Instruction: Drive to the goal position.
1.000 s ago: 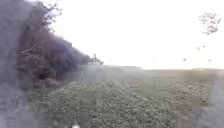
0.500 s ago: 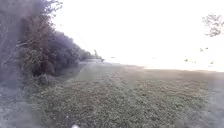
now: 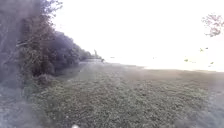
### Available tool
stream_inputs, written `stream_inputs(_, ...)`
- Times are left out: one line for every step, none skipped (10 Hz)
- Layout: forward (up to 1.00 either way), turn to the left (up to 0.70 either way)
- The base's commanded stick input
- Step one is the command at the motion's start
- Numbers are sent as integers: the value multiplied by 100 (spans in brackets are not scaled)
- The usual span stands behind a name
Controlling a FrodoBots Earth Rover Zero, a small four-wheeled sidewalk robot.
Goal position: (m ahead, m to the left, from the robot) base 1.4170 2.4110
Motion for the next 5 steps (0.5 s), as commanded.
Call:
stream_inputs(60,-7)
stream_inputs(60,-4)
stream_inputs(60,-2)
stream_inputs(60,0)
stream_inputs(60,0)
